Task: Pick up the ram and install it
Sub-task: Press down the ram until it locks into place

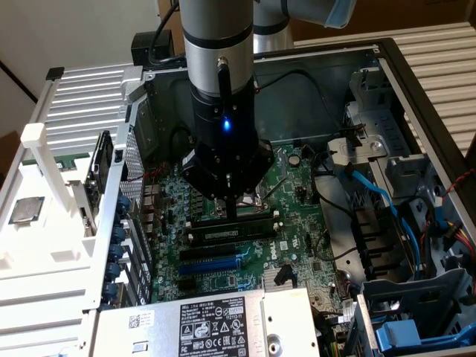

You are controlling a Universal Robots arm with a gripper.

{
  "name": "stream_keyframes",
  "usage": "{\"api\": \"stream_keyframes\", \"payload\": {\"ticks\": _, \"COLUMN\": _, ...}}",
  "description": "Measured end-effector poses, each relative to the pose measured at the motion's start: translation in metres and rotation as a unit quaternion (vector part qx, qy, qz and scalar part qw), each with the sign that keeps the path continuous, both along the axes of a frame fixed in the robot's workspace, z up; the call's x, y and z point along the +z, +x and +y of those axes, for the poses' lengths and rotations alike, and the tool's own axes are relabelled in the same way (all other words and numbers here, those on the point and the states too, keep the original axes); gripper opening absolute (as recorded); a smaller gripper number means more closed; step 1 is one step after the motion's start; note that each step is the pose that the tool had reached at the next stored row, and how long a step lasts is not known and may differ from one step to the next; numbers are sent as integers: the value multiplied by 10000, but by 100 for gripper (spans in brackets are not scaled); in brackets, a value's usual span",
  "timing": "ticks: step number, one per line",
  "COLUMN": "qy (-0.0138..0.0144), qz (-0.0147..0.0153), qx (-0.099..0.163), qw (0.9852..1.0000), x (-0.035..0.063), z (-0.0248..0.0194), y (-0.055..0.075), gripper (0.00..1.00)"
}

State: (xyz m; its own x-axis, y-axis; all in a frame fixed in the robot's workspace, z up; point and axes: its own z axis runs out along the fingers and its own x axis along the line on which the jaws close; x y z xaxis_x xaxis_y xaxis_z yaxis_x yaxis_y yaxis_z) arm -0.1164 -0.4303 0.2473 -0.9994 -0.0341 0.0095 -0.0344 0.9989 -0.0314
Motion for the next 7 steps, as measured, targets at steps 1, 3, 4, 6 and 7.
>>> {"api": "stream_keyframes", "payload": {"ticks": 1, "qy": 2, "qz": 0, "qx": 1, "qw": 10000, "x": -1, "z": -2, "y": 2, "gripper": 10}}
{"api": "stream_keyframes", "payload": {"ticks": 3, "qy": 7, "qz": 2, "qx": 0, "qw": 10000, "x": -1, "z": -10, "y": 4, "gripper": 10}}
{"api": "stream_keyframes", "payload": {"ticks": 4, "qy": 7, "qz": 2, "qx": 0, "qw": 10000, "x": 0, "z": -10, "y": 4, "gripper": 10}}
{"api": "stream_keyframes", "payload": {"ticks": 6, "qy": 7, "qz": 2, "qx": 0, "qw": 10000, "x": 0, "z": -10, "y": 4, "gripper": 10}}
{"api": "stream_keyframes", "payload": {"ticks": 7, "qy": 7, "qz": 2, "qx": 0, "qw": 10000, "x": 0, "z": -10, "y": 4, "gripper": 10}}
